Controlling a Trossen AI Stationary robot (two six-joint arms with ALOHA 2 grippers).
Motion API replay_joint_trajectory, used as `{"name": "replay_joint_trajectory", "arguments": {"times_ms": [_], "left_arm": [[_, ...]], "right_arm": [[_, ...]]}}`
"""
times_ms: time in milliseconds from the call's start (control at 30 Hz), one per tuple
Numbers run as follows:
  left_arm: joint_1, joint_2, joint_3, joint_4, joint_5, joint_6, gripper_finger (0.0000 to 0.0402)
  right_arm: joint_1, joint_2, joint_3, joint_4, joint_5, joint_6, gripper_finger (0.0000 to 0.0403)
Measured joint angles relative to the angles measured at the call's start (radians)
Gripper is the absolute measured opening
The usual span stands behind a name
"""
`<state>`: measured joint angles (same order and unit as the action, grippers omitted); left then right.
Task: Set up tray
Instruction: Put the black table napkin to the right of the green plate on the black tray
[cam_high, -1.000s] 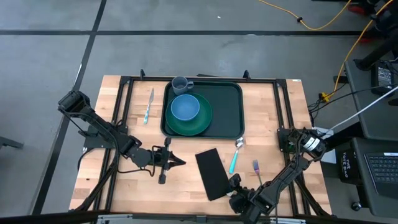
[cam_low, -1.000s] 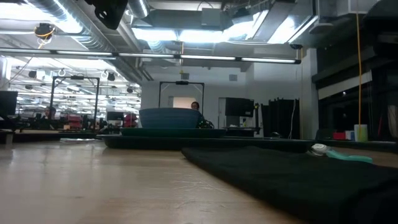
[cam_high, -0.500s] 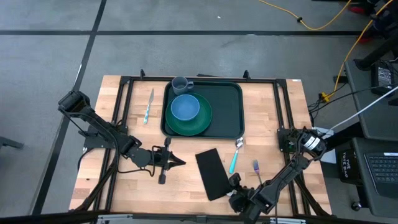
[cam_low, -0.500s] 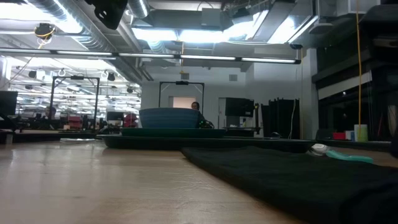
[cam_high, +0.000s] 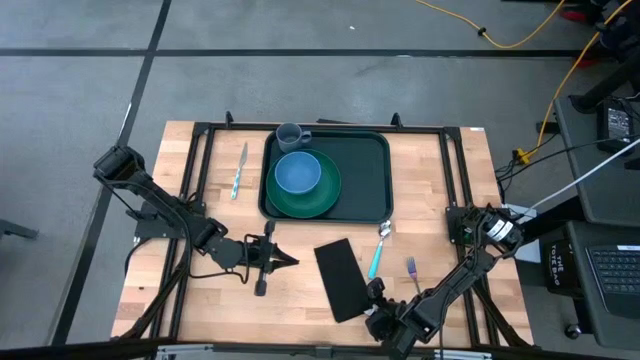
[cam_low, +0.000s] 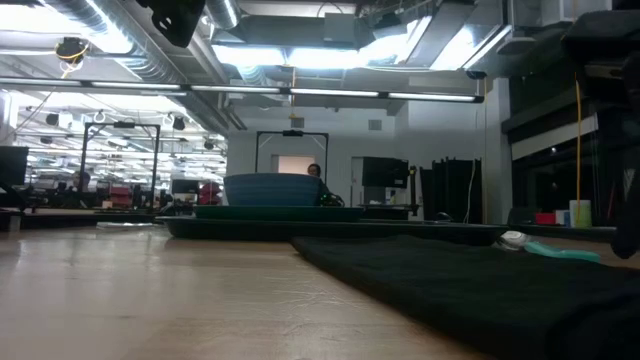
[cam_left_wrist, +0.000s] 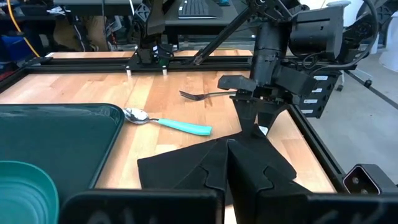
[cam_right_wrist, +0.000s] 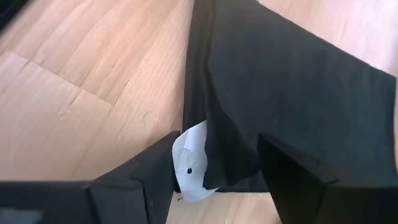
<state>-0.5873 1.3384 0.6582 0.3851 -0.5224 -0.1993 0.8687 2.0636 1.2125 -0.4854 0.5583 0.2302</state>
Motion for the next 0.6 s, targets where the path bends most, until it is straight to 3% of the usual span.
{"name": "replay_joint_trajectory", "arguments": {"times_ms": [200, 500, 600], "left_arm": [[0.0, 0.0, 0.0, 0.0, 0.0, 0.0, 0.0003], [0.0, 0.0, 0.0, 0.0, 0.0, 0.0, 0.0005], [0.0, 0.0, 0.0, 0.0, 0.0, 0.0, 0.0005]], "right_arm": [[-0.003, 0.0, 0.0, 0.003, -0.045, 0.03, 0.0164], [-0.002, 0.002, 0.0, 0.01, -0.066, 0.064, 0.0027], [-0.002, 0.002, 0.0, 0.009, -0.063, 0.098, 0.0017]]}}
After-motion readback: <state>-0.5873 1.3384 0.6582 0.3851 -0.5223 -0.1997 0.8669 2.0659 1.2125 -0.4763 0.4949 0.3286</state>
